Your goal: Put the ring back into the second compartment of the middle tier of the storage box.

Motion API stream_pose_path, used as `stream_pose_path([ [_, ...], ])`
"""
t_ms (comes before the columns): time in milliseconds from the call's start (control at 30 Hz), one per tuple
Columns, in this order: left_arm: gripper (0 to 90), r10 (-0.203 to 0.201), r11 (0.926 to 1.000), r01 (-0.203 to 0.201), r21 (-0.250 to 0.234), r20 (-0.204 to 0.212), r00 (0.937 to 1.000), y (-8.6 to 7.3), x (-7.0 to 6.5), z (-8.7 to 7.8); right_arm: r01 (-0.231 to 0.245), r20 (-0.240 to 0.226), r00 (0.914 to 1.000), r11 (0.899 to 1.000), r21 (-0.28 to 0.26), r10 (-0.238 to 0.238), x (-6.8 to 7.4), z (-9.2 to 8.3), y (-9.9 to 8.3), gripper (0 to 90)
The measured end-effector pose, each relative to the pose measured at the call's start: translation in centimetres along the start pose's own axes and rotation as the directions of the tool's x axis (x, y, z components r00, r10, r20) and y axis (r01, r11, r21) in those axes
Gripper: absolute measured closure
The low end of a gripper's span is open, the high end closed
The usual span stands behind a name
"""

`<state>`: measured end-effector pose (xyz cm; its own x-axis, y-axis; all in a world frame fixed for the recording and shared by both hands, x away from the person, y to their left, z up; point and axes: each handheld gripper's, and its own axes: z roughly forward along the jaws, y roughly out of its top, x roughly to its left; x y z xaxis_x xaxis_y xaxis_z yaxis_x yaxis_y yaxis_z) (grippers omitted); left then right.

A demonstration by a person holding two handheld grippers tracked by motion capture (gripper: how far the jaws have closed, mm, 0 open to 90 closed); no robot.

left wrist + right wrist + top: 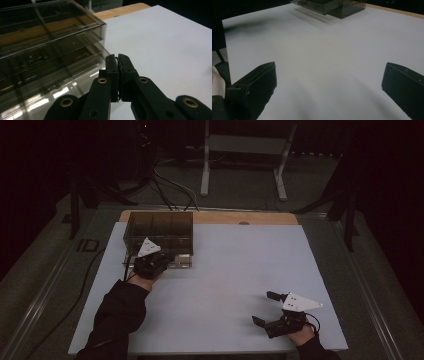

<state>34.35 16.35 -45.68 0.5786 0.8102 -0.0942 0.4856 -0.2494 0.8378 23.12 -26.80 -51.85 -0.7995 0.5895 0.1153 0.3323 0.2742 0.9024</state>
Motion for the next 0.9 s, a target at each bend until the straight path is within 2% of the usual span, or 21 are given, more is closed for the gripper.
stream_pose_path([
  [567, 89.9, -0.055, 0.9984, 0.054, -0.014, -0.071, 0.996, -0.6, 2.4, -0.3, 0.0, 0.001, 1.0, 1.0, 0.001, 0.0, 0.0, 0.0, 0.0, 0.0],
  [900, 89.9, -0.086, 0.9963, 0.085, -0.016, -0.121, 0.9889, -1.2, 3.8, -0.3, -0.001, 0.0, 1.0, 1.0, 0.001, 0.001, 0.0, 0.0, 0.0, 0.0],
])
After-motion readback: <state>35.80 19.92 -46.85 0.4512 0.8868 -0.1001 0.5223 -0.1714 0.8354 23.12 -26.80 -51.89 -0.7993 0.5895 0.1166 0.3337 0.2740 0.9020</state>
